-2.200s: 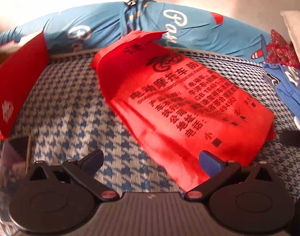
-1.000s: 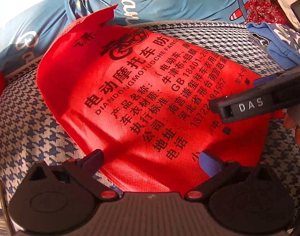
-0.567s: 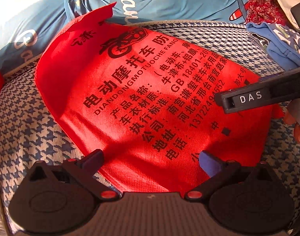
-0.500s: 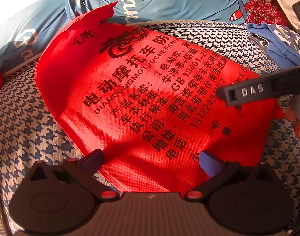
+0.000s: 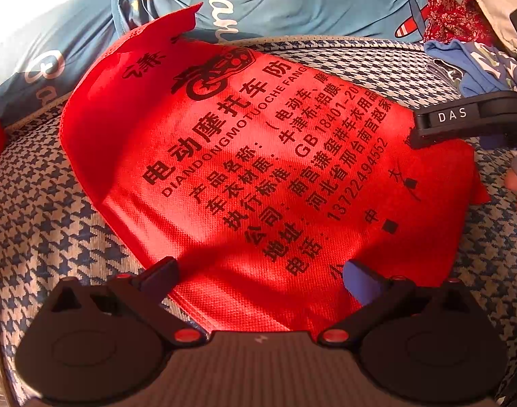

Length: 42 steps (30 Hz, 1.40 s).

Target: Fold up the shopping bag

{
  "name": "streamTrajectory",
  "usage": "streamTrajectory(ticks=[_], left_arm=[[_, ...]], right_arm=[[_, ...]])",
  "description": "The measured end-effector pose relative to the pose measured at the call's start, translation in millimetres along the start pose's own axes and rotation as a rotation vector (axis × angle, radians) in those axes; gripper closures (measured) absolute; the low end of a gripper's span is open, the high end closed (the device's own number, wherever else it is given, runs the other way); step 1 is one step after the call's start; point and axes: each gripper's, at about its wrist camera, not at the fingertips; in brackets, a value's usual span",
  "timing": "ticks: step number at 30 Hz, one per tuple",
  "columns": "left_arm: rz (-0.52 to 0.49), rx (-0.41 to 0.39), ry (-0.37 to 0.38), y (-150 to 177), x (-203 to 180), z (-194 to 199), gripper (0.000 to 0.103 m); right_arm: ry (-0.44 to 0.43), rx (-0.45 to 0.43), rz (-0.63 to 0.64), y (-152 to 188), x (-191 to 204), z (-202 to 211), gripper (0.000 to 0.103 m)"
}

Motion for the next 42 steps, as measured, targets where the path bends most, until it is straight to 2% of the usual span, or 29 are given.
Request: streamTrajectory(ticks=[1, 2, 9, 18, 23, 26, 30, 32, 34, 35, 41, 42], left_arm=[[0.0, 0.0, 0.0, 0, 0, 0, 0.0], [0.002, 0.0, 0.0, 1, -1, 1, 0.0], [-0.001, -0.002, -0.005, 2, -3, 1, 0.0], [0.0, -0.006, -0.013, 0, -3, 0, 0.0], [0.0, -0.008, -0.017, -2, -3, -1, 0.0], [0.005, -0.009, -0.021, 0, -9, -2, 0.0], [0.004, -0.012, -0.026, 0, -11, -3, 0.0], [0.004, -0.013, -0.029, -1, -12, -4, 0.0], [0.006, -0.015, -0.031, 0, -11, -1, 0.0], [0.006, -0.016, -0.031, -1, -12, -1, 0.0], [0.004, -0.013, -0.033, -3, -11, 1, 0.0], [0.004, -0.013, -0.033, -3, -11, 2, 0.0]], right_arm=[[-0.062, 0.056, -0.056, 1, -6, -5, 0.0], [-0.072, 0.063, -0.06, 1, -6, -6, 0.0], [-0.103, 0.055, -0.022, 2, 3, -3, 0.0], [-0.196, 0.026, -0.077, 1, -4, 3, 0.003], [-0.271, -0.006, -0.086, -1, -6, 9, 0.012], [-0.305, -0.051, -0.035, -2, 0, 17, 0.022], [-0.36, -0.131, 0.083, 2, 16, 33, 0.026], [-0.377, -0.154, 0.111, 4, 19, 37, 0.034], [-0.414, -0.179, 0.13, 4, 20, 41, 0.037], [-0.424, -0.184, 0.132, 4, 20, 42, 0.042], [-0.485, -0.198, 0.116, 3, 14, 50, 0.052], [-0.503, -0.205, 0.078, 3, 13, 51, 0.054]])
Point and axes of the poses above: each gripper's, at about its wrist camera, not at the fingertips, and z roughly against the way its jaws point, x to its left, y to its underside, and after that the axes turned 4 degrees about y, right-handed
